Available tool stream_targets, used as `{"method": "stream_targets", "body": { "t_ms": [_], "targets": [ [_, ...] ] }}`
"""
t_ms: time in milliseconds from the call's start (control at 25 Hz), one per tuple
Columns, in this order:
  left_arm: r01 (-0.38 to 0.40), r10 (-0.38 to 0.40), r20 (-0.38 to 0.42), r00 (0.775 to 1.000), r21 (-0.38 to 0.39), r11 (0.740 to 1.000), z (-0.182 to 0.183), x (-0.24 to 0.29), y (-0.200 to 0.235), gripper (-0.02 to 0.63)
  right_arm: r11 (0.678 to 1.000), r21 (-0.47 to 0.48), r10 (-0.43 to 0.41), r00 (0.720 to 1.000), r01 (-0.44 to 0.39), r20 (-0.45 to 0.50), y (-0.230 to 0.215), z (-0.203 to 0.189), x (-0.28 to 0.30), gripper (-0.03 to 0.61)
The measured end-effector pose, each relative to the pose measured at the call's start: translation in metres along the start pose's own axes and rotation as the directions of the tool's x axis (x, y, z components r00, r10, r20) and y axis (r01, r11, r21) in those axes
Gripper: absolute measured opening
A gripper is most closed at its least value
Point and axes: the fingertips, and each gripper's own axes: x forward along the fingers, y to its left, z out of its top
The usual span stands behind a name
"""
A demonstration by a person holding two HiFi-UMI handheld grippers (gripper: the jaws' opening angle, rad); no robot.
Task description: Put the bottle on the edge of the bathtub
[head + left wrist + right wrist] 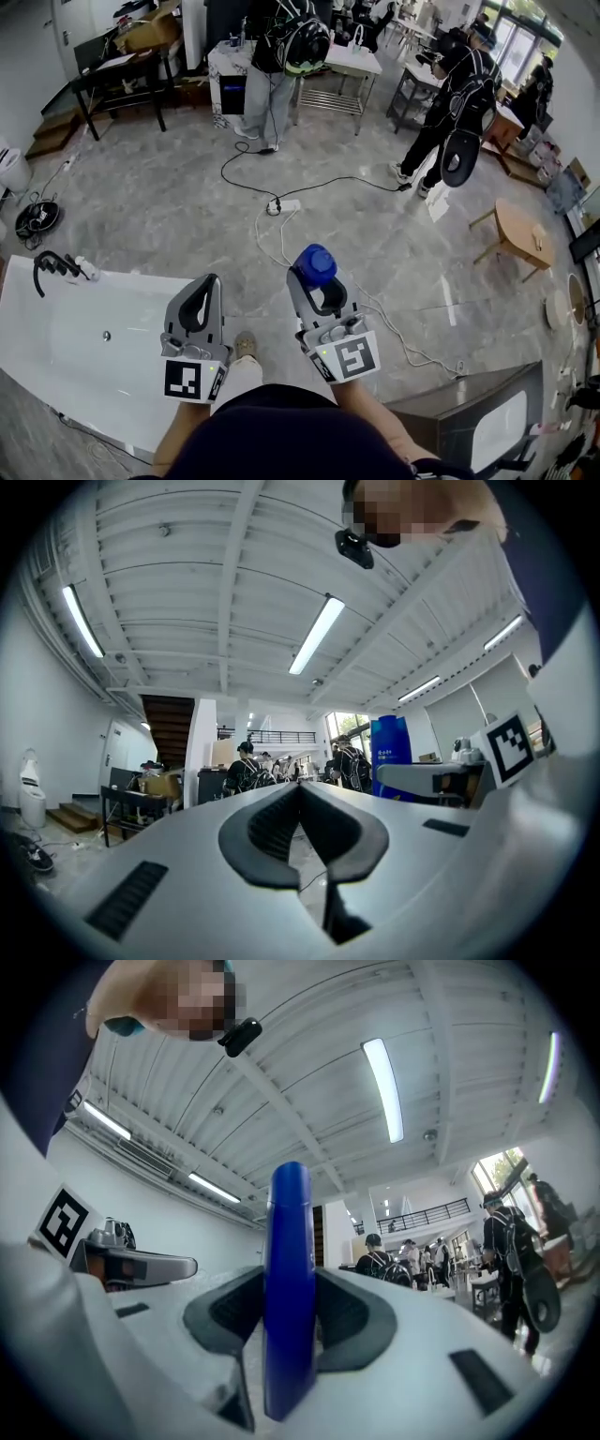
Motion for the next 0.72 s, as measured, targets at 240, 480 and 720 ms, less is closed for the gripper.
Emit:
{"method": "stream_targets", "body": {
  "t_ms": [240, 480, 720],
  "targets": [
    [0.060, -0.060, 0.000, 0.998, 0.006, 0.998, -0.007, 0.080, 0.056, 0.002, 0.998, -0.019, -0.060, 0.998, 0.060, 0.000, -0.031, -0.014, 0.083, 0.155],
    [0.100, -0.100, -0.010, 0.995, 0.019, 0.995, -0.021, 0.145, 0.107, 0.002, 0.994, -0.026, -0.106, 0.994, 0.106, 0.005, -0.055, -0.031, 0.159, 0.155],
    [0.131, -0.131, -0.005, 0.991, 0.013, 0.991, -0.027, 0.184, 0.153, 0.002, 0.992, -0.019, -0.126, 0.992, 0.126, -0.002, -0.058, -0.043, 0.214, 0.155]
  ]
}}
